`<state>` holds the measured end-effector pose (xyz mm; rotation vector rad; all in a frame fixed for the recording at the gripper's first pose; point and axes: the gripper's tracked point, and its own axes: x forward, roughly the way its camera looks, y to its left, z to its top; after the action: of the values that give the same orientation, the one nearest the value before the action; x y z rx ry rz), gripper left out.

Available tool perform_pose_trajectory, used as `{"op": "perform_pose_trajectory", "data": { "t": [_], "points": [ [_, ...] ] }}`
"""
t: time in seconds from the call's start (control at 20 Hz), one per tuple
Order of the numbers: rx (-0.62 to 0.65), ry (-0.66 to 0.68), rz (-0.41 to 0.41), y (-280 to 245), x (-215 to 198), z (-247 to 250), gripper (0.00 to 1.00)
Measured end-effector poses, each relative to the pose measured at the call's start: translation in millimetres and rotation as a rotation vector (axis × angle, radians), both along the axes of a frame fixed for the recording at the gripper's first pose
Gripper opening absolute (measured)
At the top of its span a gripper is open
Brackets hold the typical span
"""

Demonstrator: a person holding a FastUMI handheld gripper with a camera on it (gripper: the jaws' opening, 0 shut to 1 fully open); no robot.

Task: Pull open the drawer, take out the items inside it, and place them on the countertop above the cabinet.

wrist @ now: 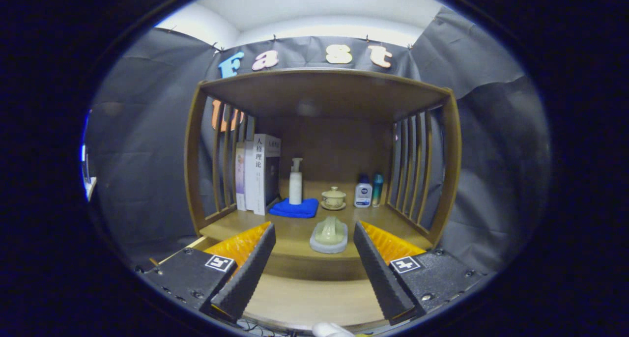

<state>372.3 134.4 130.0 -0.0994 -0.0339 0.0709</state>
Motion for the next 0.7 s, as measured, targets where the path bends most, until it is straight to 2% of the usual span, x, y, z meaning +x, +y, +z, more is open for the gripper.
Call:
{"op": "perform_pose_trajectory", "data": {
  "t": [0.35,0.7],
  "points": [
    [0.009,-0.023,-0.018,-9,-53,-53,1.0],
    [-0.005,0.09,-0.03,-11,-76,-146,1.0]
  ]
}}
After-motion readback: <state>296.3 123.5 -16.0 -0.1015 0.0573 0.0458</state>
